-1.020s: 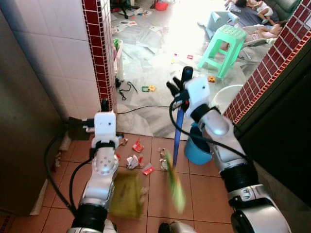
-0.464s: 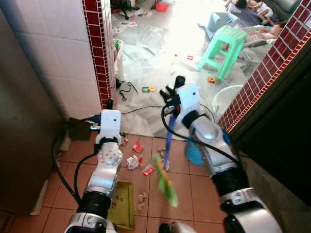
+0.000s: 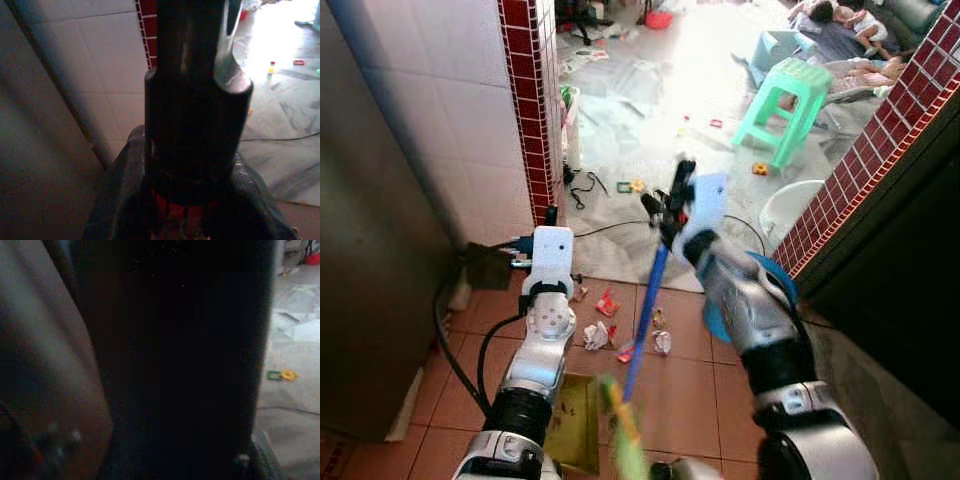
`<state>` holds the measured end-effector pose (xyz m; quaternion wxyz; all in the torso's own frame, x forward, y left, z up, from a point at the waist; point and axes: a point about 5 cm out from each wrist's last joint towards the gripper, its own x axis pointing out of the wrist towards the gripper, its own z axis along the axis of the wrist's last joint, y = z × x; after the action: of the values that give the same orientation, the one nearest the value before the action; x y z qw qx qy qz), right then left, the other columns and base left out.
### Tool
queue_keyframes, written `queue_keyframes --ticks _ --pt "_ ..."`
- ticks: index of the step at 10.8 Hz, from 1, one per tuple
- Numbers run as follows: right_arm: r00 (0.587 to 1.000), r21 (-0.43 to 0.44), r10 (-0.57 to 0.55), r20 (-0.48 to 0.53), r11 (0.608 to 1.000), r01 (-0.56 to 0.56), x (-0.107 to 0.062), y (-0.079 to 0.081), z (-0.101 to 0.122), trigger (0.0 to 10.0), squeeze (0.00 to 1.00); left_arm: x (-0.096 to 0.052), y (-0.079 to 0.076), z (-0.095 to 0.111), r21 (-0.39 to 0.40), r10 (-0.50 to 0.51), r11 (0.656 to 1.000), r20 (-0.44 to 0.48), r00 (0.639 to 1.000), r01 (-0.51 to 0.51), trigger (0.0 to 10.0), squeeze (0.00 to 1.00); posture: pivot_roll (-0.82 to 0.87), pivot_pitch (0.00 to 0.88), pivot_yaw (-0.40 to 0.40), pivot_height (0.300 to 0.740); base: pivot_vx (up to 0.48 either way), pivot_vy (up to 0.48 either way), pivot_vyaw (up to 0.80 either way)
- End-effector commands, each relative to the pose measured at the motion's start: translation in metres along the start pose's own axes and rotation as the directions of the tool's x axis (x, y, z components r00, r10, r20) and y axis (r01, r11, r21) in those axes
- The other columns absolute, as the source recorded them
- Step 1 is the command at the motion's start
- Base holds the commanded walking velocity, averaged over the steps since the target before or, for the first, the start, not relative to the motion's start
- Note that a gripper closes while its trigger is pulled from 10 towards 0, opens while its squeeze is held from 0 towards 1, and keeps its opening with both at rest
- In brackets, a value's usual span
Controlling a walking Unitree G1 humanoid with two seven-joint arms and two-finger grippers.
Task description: Sweep floor
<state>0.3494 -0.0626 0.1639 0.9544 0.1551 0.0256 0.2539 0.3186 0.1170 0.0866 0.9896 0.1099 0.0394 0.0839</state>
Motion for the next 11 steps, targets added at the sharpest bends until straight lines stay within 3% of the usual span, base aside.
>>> queue_keyframes --ticks 1,3,5,7,9,10,11 --pt "0.990 0.076 0.003 0.143 0.997 -0.014 0.003 0.004 0.035 10.0 0.00 0.000 -0.006 -0.003 -0.013 -0.023 1.000 -0.025 0.999 0.023 10.0 0.00 -0.06 0.012 -0.085 0.740 0.000 0.000 0.00" --pt "0.968 0.142 -0.002 0.252 0.989 -0.035 0.006 0.012 0.068 10.0 0.00 0.000 -0.007 -0.005 -0.065 -0.026 0.998 -0.045 0.999 0.023 10.0 0.00 -0.07 0.009 -0.082 0.740 0.000 0.000 0.00" --pt "0.946 0.133 0.017 0.324 0.989 -0.063 0.006 0.016 0.093 10.0 0.00 0.000 -0.009 -0.004 -0.111 -0.041 0.993 -0.045 0.998 0.036 10.0 0.00 -0.07 0.005 -0.078 0.740 0.000 0.000 0.00" --pt "0.927 -0.125 0.105 0.361 0.990 -0.064 0.000 0.016 0.106 10.0 0.00 0.000 -0.012 0.001 -0.205 -0.090 0.975 -0.017 0.996 0.084 10.0 0.00 -0.07 0.000 -0.075 0.740 0.000 0.000 0.00" --pt "0.920 -0.257 0.065 0.387 0.966 0.040 -0.008 -0.003 0.110 10.0 0.00 -0.001 -0.013 0.002 -0.228 -0.132 0.965 0.001 0.991 0.129 10.0 0.00 -0.06 0.000 -0.069 0.740 0.000 0.000 0.00" --pt "0.919 -0.275 0.051 0.391 0.959 0.064 -0.011 -0.006 0.111 10.0 0.00 -0.002 -0.011 0.001 -0.237 -0.143 0.961 0.002 0.990 0.139 10.0 0.00 -0.06 0.000 -0.067 0.740 0.000 0.000 0.00" --pt "0.916 -0.399 0.085 0.392 0.913 0.086 -0.018 -0.005 0.113 10.0 0.00 -0.004 -0.008 0.001 -0.248 -0.177 0.952 0.026 0.984 0.178 10.0 0.00 -0.07 0.000 -0.059 0.740 0.000 0.000 0.00"
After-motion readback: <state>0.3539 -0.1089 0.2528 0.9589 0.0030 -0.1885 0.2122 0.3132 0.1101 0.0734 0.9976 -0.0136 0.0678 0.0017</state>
